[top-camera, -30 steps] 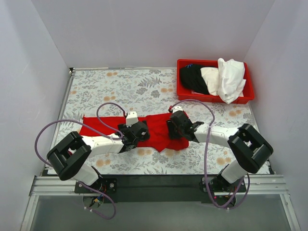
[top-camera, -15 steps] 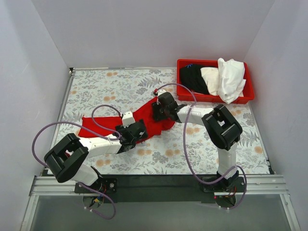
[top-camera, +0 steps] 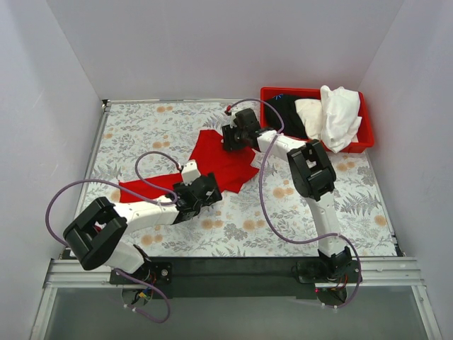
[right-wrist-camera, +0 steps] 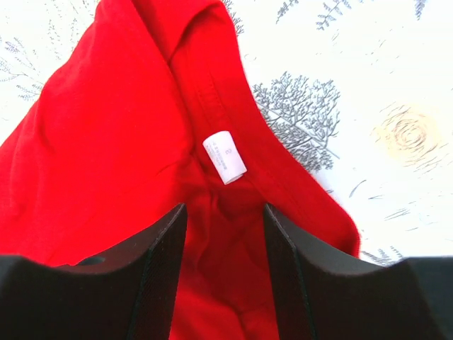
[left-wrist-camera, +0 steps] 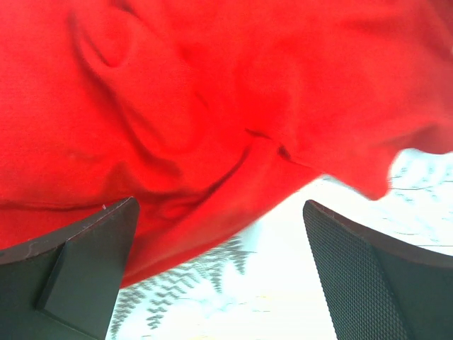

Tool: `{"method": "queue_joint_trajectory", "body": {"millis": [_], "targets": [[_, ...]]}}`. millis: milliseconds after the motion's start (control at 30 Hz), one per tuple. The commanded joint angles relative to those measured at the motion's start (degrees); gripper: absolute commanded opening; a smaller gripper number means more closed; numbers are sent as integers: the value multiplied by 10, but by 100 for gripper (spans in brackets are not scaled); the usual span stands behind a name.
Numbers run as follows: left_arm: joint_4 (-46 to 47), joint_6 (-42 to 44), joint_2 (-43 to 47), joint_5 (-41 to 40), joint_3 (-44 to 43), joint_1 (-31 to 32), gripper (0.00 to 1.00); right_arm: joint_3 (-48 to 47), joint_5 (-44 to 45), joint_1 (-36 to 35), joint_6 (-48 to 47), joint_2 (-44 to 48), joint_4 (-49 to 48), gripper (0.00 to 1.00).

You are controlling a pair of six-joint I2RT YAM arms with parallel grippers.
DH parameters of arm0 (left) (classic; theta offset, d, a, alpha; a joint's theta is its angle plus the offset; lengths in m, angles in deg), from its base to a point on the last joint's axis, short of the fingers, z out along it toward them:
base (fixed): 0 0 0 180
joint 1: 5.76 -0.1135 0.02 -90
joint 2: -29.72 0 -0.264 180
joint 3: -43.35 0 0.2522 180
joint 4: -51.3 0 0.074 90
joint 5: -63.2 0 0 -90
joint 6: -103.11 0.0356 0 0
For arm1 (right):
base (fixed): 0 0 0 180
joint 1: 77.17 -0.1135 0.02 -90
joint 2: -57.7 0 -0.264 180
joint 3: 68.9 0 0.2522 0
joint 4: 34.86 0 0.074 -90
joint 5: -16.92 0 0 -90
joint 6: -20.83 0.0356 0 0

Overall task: Fold and stack the t-shirts
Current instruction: Fold the tshirt

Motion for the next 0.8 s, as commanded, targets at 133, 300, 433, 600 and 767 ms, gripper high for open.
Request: {"method": "queue_joint_trajectory", "body": {"millis": [133, 300, 433, 600, 767], "targets": [[-33, 56, 36, -44, -88, 2, 95, -31, -42, 0, -40, 86, 24, 43], [-69, 57, 85, -78, -73, -4, 97, 96, -34, -5, -33, 215, -13, 44], [-94, 29, 95, -70, -44, -28, 98, 178, -31, -15, -14, 275, -28, 44], [-97, 8, 114, -55, -6, -49, 98, 254, -16, -37, -6, 305, -37, 44], [-95, 6, 108, -36, 13, -78, 98, 267, -14, -55, 6, 273, -37, 44]]}}
